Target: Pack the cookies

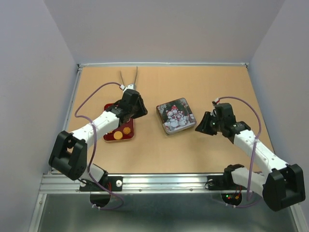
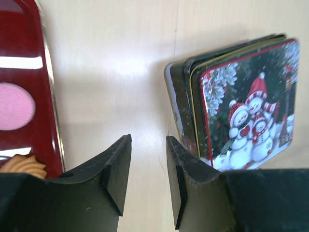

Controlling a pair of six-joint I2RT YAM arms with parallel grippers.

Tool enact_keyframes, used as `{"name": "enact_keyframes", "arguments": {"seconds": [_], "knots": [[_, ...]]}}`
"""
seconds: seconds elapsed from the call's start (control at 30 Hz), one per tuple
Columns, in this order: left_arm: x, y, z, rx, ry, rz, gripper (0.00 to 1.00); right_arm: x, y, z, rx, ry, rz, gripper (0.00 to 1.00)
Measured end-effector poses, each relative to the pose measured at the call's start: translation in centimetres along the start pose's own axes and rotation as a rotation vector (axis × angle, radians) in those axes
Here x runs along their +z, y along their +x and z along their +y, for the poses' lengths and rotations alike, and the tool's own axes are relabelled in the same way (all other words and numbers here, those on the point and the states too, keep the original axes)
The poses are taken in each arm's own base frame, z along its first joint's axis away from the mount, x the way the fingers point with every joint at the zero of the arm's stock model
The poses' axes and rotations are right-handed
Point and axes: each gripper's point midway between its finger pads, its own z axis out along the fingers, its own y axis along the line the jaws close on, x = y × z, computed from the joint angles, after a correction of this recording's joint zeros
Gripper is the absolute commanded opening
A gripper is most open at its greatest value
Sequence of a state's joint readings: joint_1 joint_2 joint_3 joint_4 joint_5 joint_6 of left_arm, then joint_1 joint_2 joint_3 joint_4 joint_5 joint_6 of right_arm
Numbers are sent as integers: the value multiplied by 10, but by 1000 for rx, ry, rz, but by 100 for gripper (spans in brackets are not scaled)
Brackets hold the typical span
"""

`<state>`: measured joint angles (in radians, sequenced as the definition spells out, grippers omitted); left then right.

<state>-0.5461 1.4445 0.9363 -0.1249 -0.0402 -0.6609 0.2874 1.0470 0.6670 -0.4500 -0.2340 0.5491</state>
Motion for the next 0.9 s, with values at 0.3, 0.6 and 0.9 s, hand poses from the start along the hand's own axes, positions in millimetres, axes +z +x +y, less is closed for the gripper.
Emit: {"name": "enact_keyframes", "arguments": {"seconds": [0.3,0.6,0.9], "knots": [[-5,-3,8,-2,-19,-11,45,21,24,-5,37,-1,97,31],[-5,-1,10,2,-26,-5,45,40,29,13,30,-50,112,29],[-5,-1,10,3,-26,-5,45,59,42,14,16,-36,152,26]]}}
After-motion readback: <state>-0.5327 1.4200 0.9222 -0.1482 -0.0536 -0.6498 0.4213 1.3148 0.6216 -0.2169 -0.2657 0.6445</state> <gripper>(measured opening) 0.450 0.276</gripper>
